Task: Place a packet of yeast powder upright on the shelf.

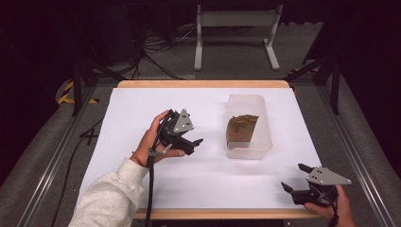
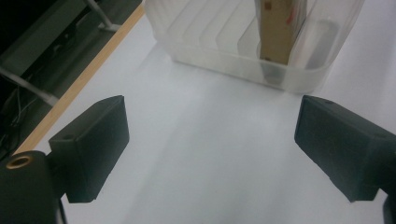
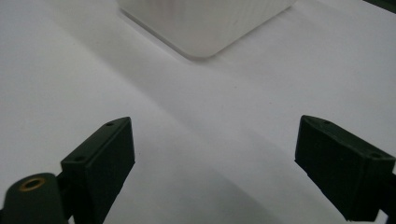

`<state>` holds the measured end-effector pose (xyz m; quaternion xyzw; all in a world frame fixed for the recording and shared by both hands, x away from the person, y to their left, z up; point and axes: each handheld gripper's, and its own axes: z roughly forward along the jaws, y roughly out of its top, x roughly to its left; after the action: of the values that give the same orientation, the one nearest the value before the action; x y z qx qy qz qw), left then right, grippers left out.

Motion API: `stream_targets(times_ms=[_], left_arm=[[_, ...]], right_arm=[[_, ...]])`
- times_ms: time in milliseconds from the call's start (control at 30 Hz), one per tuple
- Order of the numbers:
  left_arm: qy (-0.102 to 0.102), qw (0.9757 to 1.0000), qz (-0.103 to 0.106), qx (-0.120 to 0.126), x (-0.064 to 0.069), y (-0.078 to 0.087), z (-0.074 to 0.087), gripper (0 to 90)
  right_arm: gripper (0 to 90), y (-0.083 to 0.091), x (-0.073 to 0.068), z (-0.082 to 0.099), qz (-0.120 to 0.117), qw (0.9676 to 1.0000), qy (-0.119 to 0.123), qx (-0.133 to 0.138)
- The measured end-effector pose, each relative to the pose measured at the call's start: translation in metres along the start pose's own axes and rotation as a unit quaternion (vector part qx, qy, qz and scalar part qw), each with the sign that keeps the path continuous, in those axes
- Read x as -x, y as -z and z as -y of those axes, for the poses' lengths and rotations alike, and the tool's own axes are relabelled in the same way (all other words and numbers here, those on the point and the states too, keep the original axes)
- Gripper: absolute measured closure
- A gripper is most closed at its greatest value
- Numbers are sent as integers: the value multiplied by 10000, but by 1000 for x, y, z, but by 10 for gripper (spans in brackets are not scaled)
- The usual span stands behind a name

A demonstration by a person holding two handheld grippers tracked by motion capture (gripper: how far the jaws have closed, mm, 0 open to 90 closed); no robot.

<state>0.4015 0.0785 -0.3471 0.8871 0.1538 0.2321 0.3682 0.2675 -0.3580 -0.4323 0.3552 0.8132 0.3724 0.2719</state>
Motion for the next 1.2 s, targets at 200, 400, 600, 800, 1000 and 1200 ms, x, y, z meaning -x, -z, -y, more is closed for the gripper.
stream_targets(times_ms=[200, 400, 600, 800, 1000, 1200], left_arm=[[167, 9998, -60, -85, -2, 0, 25, 73], [306, 9994, -94, -138, -5, 2, 47, 72], [487, 9985, -129, -228, -7, 7, 71, 74], [735, 9970, -187, -147, -8, 17, 89, 64], [857, 9958, -240, -189, -7, 27, 106, 58], [925, 9949, -340, -195, -4, 38, 124, 59]], right_arm=[[125, 0, -1, 0, 23, 10000, 44, -45], [124, -1, -1, 0, 19, 10000, 55, -58], [123, -2, -2, 0, 24, 9999, 86, -64], [122, -2, -2, 0, 20, 9999, 93, -73], [120, -2, -2, 0, 21, 9999, 104, -64], [120, -2, -3, -1, 26, 9999, 111, -58]])
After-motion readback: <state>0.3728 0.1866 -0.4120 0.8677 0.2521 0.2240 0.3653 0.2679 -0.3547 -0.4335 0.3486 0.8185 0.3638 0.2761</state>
